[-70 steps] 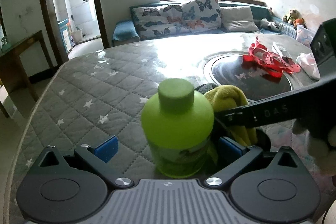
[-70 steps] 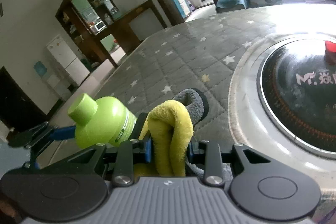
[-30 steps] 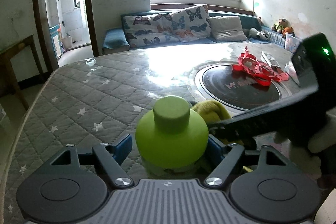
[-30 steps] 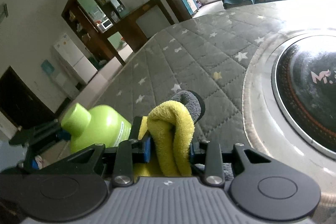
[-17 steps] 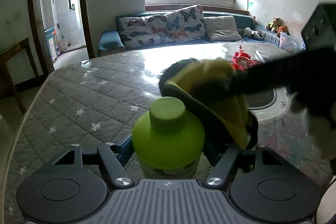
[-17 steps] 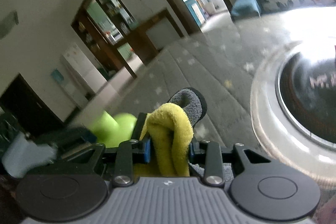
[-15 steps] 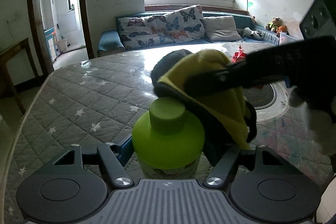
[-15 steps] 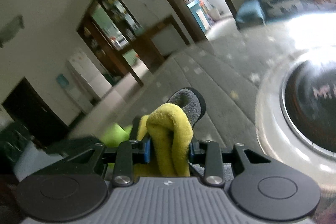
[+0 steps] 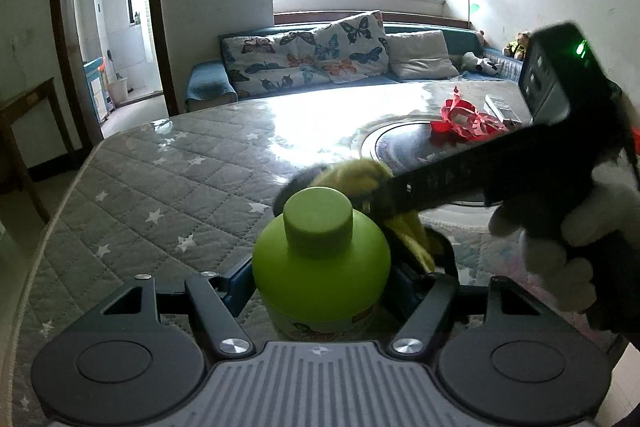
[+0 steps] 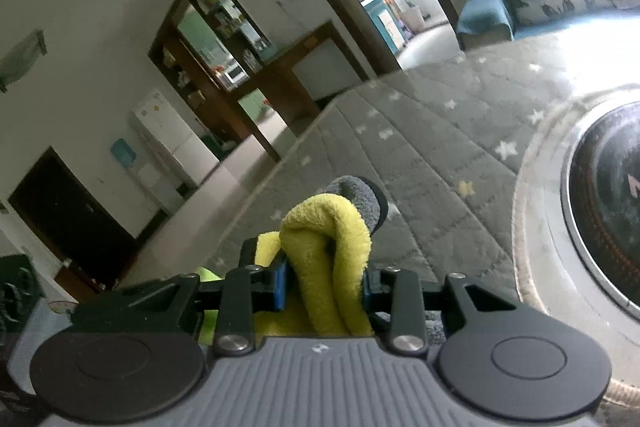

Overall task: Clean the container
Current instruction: 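Rub the cloth around the bottle shoulder with the right gripper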

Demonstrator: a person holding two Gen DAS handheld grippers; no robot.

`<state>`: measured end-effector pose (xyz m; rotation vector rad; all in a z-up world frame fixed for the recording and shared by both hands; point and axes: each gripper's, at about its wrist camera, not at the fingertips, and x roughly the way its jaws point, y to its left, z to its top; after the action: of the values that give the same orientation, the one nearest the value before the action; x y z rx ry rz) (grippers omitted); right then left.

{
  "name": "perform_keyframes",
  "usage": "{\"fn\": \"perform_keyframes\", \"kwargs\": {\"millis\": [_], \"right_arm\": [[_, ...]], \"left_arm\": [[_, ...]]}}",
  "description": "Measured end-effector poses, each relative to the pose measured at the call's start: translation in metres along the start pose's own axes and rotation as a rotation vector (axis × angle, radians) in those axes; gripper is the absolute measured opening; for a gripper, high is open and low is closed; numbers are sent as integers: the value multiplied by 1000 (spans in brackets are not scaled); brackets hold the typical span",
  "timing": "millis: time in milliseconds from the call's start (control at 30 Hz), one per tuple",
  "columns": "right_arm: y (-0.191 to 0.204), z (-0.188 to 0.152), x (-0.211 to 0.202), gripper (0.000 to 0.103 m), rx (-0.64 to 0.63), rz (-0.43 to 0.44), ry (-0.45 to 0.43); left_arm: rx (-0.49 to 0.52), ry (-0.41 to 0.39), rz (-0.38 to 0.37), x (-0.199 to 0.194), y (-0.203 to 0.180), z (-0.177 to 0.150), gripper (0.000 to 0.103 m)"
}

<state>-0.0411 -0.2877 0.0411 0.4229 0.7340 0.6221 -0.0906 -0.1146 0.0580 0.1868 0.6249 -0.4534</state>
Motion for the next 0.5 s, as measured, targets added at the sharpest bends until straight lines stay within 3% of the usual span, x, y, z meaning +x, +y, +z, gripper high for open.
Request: {"fn": "perform_keyframes", "kwargs": {"millis": [500], "right_arm": [[-9,-26,-3,33,-7,-45,66]], "left_arm": [[-8,-6,1,-8,0,-5,72]]}}
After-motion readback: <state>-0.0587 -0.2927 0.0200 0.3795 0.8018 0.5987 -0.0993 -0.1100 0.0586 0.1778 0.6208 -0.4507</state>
